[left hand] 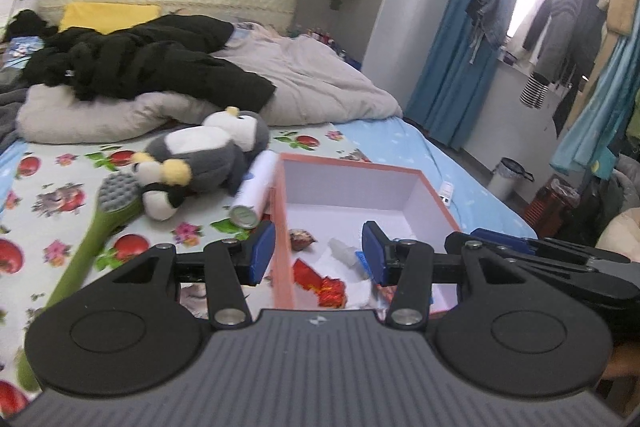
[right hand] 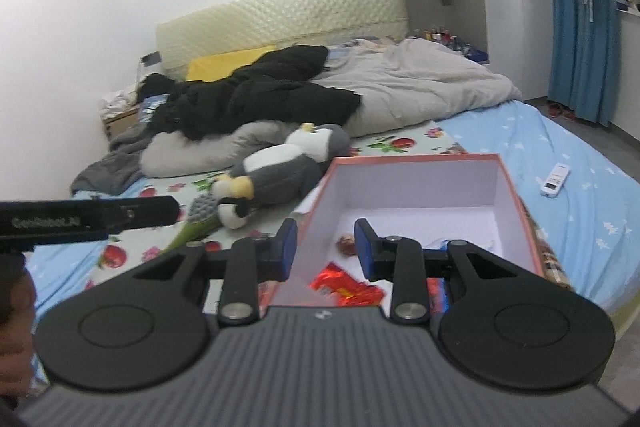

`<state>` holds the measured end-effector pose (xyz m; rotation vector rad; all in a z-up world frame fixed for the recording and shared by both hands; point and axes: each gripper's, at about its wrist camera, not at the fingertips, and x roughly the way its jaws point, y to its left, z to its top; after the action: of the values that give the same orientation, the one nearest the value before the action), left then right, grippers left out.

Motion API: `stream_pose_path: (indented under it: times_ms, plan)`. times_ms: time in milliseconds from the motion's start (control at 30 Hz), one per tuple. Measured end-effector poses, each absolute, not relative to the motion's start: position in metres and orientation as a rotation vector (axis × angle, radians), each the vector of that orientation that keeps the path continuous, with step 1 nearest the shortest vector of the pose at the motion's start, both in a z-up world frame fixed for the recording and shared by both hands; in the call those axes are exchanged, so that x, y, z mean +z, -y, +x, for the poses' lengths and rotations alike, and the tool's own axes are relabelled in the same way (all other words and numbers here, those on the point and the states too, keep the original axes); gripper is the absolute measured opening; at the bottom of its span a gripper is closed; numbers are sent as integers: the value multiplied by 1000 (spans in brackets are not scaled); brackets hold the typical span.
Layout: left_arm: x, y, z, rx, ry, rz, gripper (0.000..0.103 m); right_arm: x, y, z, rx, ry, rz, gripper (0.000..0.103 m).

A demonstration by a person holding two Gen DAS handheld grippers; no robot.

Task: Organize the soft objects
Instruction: 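Withdraw both tools from the shoebox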

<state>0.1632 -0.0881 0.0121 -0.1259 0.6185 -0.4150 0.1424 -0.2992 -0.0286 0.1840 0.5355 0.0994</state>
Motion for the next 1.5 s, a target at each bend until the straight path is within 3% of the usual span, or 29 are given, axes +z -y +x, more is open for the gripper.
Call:
stream_pose_path:
  times_ms: [533,900,1500]
  plan:
    - [12,12,89,-228,-589,-171,54,-23,231,122,305,-539,143,34]
    - [-23,-7,59,-114,-656,-248,54,-44,206,103,372,-587,131,35]
    - [-61,-37,117,-68,-718,-266,54,-74,178,158,385,-653,112,35]
